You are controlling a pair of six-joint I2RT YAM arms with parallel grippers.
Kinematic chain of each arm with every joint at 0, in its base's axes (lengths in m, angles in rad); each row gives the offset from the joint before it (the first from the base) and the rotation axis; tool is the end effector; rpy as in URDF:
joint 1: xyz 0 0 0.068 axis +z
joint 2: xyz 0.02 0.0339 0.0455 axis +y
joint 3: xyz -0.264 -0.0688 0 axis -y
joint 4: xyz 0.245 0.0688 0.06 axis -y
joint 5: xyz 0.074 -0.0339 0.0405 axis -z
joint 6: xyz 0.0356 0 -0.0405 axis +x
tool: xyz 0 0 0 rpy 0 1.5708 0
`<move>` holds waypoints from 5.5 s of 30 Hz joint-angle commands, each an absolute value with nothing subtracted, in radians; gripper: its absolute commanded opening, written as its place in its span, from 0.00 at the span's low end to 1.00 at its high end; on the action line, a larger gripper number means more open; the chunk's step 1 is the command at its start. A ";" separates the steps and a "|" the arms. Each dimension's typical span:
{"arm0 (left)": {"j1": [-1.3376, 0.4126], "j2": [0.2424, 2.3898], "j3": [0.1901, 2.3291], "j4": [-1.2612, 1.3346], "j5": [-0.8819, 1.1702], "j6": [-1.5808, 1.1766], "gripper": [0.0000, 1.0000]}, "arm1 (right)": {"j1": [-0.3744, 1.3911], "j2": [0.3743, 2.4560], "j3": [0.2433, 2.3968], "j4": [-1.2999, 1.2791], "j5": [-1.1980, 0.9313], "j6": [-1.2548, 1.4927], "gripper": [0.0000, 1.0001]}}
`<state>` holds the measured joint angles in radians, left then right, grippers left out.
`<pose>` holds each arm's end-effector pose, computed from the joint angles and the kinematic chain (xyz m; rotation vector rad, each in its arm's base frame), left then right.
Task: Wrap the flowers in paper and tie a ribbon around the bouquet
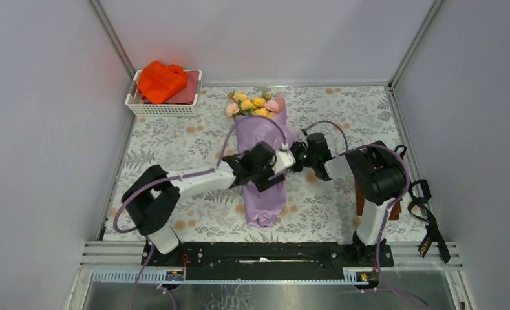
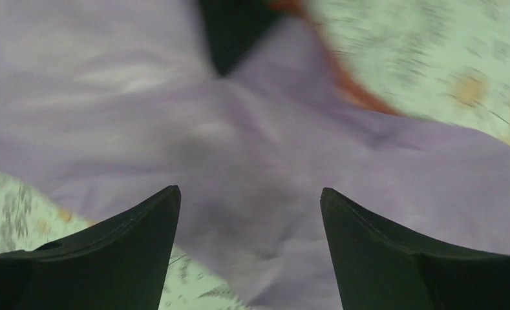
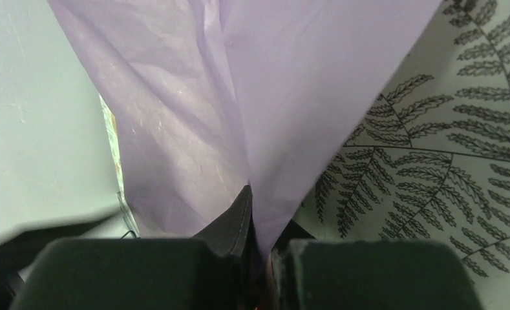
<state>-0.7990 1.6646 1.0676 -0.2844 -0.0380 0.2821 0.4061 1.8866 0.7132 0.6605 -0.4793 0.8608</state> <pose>0.2456 -0.2504 0.2037 1.2514 2.1177 -0.1805 0.3097 0.1510 0.1099 0.1946 2.2703 1.2247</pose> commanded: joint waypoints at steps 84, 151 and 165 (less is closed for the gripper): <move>-0.966 1.956 0.980 -0.253 -0.125 0.570 0.76 | -0.446 1.753 1.990 -0.321 -0.367 0.372 0.00; -0.965 1.935 0.946 -0.233 -0.150 0.615 0.77 | 0.176 1.667 1.143 -0.520 -0.186 0.221 0.71; -0.966 1.945 0.963 -0.246 -0.136 0.609 0.77 | 0.243 1.783 0.979 -0.432 -0.430 0.276 0.12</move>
